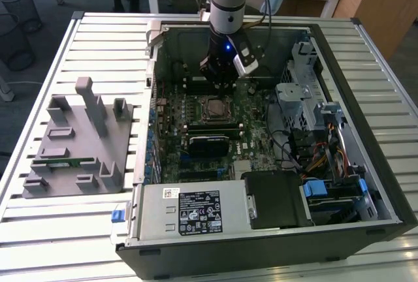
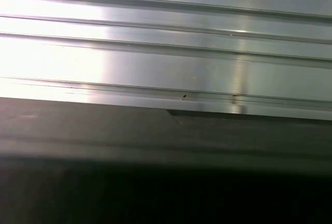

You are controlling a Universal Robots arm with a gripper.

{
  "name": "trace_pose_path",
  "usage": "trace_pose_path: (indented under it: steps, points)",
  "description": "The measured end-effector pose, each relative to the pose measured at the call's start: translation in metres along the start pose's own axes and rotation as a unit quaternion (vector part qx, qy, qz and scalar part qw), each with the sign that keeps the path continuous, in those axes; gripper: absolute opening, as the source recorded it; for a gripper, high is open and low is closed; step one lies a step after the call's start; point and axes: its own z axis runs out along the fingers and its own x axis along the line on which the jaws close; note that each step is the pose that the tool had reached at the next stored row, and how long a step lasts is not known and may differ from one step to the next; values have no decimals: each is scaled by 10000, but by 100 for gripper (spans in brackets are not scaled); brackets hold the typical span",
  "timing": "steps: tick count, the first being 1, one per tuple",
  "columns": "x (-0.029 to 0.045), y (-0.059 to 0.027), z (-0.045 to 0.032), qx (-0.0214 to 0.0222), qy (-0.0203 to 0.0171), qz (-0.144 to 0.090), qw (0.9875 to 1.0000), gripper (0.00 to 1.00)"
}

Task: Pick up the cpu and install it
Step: 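Install the first cpu locking lever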

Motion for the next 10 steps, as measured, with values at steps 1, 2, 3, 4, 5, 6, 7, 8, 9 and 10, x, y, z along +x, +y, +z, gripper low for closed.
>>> trace_pose_path:
  steps: [1,2,3,4,5,6,7,8,9,10]
  points:
    - [0,0,-13,-1,0,0,10000,11]
    - [-1,0,-34,0,1,0,10000,11]
    - [-1,1,-57,2,3,-1,10000,11]
    - [-2,1,-80,1,3,-1,10000,11]
    - [-2,2,-107,2,3,-1,10000,11]
    - [-3,2,-125,2,4,-1,10000,11]
    - [-3,3,-134,3,4,-1,10000,11]
    - [-3,2,-134,5,4,-1,10000,11]
    - [-3,-1,-134,6,4,-2,10000,11]
    - [-3,-12,-135,7,4,-2,10000,11]
